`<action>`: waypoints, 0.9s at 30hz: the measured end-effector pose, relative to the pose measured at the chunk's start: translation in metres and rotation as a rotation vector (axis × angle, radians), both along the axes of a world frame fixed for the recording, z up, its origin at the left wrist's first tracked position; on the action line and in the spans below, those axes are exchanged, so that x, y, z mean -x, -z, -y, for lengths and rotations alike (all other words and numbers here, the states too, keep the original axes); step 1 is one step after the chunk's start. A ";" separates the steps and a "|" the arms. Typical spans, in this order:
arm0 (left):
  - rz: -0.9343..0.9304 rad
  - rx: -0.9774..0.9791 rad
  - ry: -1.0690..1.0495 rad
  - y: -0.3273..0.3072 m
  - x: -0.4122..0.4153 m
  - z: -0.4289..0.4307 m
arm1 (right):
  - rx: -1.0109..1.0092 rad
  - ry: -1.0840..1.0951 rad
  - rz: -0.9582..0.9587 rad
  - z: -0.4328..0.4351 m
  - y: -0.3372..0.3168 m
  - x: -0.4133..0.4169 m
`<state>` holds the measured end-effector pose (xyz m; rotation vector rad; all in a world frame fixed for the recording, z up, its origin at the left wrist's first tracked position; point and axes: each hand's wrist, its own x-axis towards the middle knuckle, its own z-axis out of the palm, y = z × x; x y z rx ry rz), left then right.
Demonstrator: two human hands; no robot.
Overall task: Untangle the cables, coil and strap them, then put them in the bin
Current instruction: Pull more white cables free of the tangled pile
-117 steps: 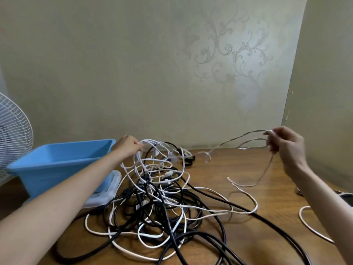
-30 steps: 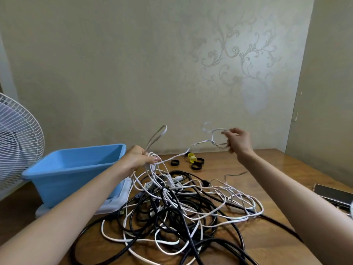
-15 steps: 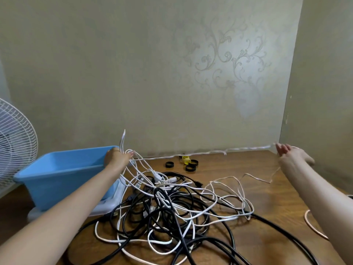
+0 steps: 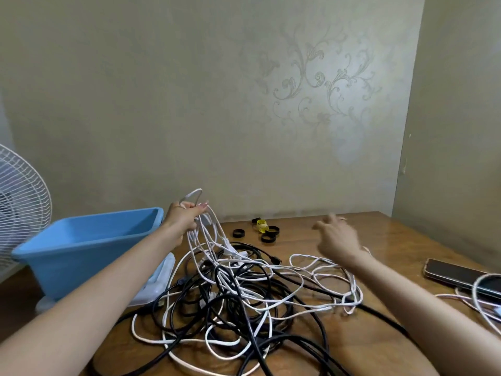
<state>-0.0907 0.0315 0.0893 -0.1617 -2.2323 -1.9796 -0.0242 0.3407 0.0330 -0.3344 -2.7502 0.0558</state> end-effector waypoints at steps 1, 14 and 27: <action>0.011 -0.008 0.012 0.000 0.000 0.000 | 0.072 -0.162 -0.035 0.027 -0.002 0.001; -0.016 0.129 -0.073 0.003 0.001 0.020 | 0.561 -0.635 -0.294 0.124 -0.035 0.026; -0.539 0.164 -0.211 -0.057 -0.017 0.004 | 1.279 -0.725 -0.554 0.061 -0.162 -0.015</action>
